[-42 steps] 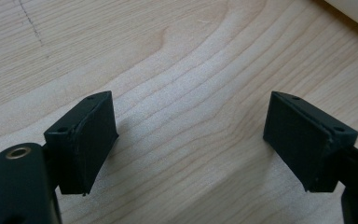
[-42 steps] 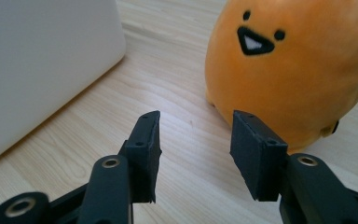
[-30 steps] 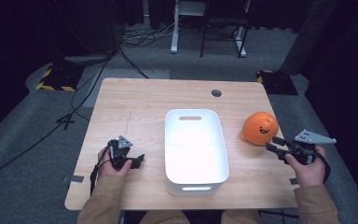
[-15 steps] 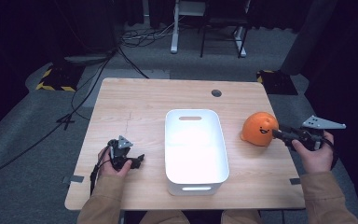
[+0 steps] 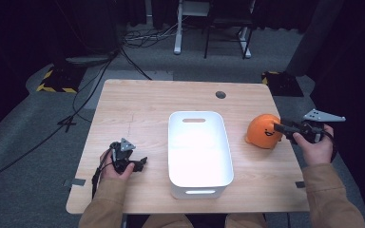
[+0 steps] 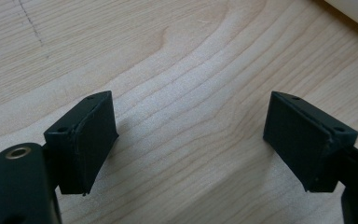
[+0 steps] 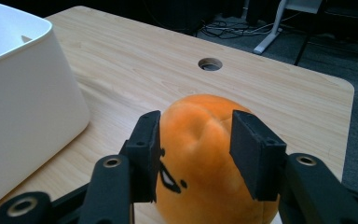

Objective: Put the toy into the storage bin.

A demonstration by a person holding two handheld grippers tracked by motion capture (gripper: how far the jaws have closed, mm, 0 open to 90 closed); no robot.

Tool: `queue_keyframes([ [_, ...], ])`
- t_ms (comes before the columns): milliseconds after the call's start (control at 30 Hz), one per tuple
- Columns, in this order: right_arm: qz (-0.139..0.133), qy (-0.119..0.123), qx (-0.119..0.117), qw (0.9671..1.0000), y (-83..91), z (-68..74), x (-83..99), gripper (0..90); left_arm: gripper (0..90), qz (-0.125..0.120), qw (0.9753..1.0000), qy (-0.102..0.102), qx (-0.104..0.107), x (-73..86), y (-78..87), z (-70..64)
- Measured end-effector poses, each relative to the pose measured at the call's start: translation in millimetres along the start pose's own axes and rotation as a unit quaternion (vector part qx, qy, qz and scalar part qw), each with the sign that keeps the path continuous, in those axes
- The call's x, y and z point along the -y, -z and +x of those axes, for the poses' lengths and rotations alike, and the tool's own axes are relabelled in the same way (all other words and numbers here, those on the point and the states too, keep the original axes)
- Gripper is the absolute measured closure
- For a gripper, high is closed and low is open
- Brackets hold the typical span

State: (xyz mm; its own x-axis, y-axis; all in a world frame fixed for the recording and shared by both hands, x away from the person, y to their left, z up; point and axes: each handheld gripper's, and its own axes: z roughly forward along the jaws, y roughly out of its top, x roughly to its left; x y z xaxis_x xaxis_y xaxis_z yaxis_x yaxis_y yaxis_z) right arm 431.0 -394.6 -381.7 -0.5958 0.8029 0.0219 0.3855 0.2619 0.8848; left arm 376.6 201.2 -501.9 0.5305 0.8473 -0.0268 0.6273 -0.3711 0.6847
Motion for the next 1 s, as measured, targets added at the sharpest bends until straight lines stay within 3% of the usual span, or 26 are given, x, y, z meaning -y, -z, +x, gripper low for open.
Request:
queue_keyframes([
  [300, 0.009, -0.014, -0.001, 0.9999, -18.3, -12.0, 1.8, 55.6, 17.6, 0.0, 1.0, 0.0, 0.0, 0.0, 0.0, 0.0],
  [367, 0.01, -0.017, -0.007, 0.9998, -21.2, -14.6, 5.8, 68.0, 17.6, 0.0, 1.0, 0.0, 0.001, 0.0, 0.0, -0.1],
  [433, 0.012, -0.021, -0.012, 0.9996, -20.9, -13.9, 5.9, 72.4, 17.5, 0.0, 1.0, 0.0, 0.0, 0.0, 0.0, 0.0],
  [467, 0.018, -0.007, -0.009, 0.9998, -18.5, -12.5, 5.4, 79.6, 17.6, 0.0, 1.0, 0.0, 0.0, 0.0, 0.0, 0.0],
  [567, 0.018, 0.01, -0.002, 0.9998, -16.9, -10.5, 4.2, 81.9, 17.6, 0.0, 1.0, 0.0, 0.001, 0.0, 0.0, -0.1],
  [667, 0.004, 0.008, -0.012, 0.9999, -14.7, -6.5, 2.2, 82.8, 17.5, 0.0, 1.0, 0.0, 0.0, 0.0, 0.0, 0.0],
  [767, -0.007, 0.011, -0.038, 0.9992, -10.9, -3.6, -0.2, 83.1, 17.6, 0.0, 1.0, 0.0, 0.001, 0.0, 0.0, -0.1],
  [800, -0.015, 0.011, -0.061, 0.998, -8.1, -0.4, -2.1, 83.2, 17.6, 0.0, 1.0, 0.0, 0.0, 0.0, 0.0, 0.0],
  [1000, -0.034, 0.028, -0.099, 0.9941, -0.7, 8.6, -10.3, 83.4, 17.6, 0.0, 1.0, 0.0, 0.0, 0.0, 0.0, 0.0],
])
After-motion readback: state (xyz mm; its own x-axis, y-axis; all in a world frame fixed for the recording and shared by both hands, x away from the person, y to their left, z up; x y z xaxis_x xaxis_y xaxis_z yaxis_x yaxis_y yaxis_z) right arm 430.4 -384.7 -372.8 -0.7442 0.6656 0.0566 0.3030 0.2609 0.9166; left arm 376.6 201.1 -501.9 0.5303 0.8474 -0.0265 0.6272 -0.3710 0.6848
